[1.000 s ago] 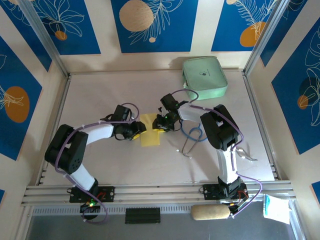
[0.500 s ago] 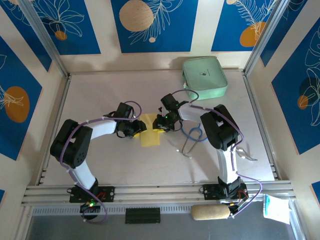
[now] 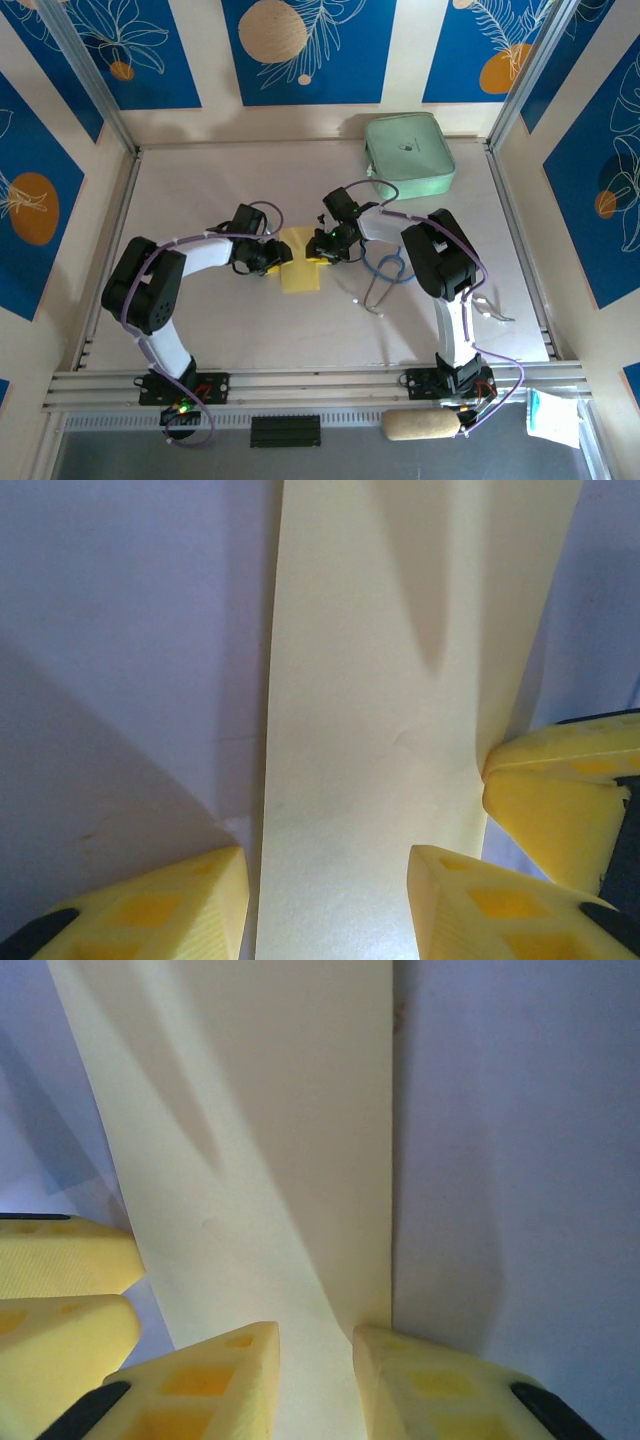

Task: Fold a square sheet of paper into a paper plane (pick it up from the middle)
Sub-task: Third fold the triangle at the center of the table.

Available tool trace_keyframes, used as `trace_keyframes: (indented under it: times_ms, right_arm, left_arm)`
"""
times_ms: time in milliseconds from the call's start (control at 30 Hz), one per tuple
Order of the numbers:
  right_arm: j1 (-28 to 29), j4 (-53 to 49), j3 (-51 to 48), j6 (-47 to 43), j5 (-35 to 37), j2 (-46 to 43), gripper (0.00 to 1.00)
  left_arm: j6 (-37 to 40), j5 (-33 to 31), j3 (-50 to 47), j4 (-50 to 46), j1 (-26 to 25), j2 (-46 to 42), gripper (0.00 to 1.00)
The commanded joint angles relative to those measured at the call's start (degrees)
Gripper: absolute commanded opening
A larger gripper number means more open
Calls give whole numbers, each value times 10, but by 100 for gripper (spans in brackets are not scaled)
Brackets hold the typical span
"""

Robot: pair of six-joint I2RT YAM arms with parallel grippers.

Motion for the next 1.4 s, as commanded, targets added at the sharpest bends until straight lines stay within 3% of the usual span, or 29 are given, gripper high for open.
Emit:
trace_keyframes:
  times_ms: [0,333,567,1367]
  right_arm:
    - [-1,-28,-23,3,23,29,30]
    - [-1,-28,-22,5,22,31,30]
    - [-1,-29,-21,6,21,31,30]
    - [-5,-16,-25,-3,12,21,31]
  left_arm:
    - [24,51,8,-17,-1,13,45]
    - [36,95,-13,-26,3,-34,43]
    - [-8,140,-45,52,6,-42,43]
    - [-61,106,-24,75,37,18,23]
